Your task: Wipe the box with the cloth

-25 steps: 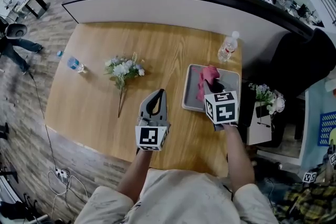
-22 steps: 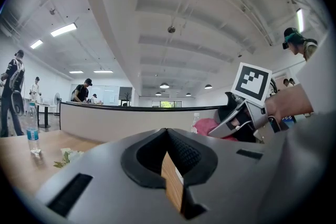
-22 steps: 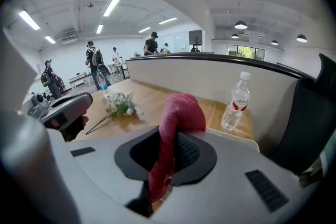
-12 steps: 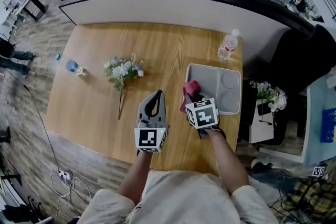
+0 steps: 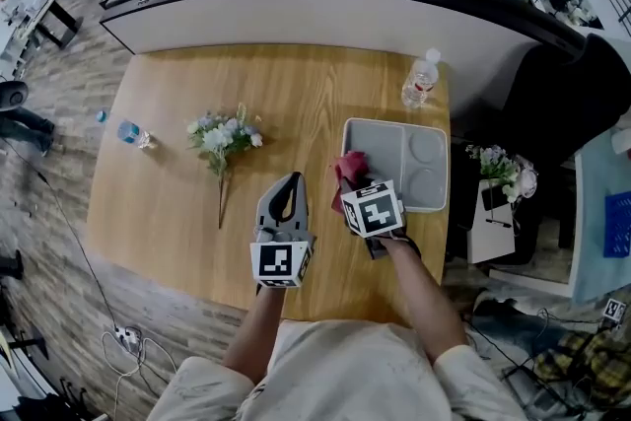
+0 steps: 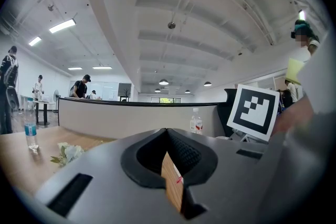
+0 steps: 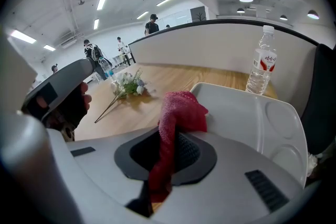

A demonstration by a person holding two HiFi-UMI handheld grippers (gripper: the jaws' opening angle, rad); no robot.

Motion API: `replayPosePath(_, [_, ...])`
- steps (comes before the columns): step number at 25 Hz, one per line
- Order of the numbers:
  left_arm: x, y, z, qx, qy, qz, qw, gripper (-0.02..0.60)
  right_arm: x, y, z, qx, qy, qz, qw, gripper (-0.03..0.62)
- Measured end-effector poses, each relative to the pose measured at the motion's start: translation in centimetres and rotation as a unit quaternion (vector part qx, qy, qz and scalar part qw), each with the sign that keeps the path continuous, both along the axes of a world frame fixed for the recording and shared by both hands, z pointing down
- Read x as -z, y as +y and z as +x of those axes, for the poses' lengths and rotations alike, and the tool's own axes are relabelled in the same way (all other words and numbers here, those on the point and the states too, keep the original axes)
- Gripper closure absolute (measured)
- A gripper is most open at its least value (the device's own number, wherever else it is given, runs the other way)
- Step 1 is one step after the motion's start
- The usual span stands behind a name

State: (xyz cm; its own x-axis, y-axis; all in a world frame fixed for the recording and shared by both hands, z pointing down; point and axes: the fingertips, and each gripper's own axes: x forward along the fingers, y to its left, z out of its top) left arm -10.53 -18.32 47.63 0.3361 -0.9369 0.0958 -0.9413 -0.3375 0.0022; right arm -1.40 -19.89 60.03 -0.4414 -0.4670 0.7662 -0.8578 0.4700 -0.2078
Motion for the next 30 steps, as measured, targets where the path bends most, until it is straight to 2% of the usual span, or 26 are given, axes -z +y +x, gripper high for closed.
replayPosePath(7, [0.4, -0.3, 0.4, -0.004, -0.004, 0.005, 1.0, 0.568, 0.1, 0.0, 0.1, 0.016, 0.014, 0.012, 1.0, 0.537])
replayPosePath(13, [0.4, -0.2, 0.7, -0.007, -0.007, 0.002, 0.9999, 0.568, 0.0, 0.0, 0.7, 0.011, 0.013, 0.013, 1.0, 0.536])
replayPosePath(30, [0.9, -0.1, 3.2, -0.033, -0.016, 0.007, 0.9993, 0.568, 0.0, 0.6, 7.7, -0.05, 0.029, 0.016, 0.998, 0.537])
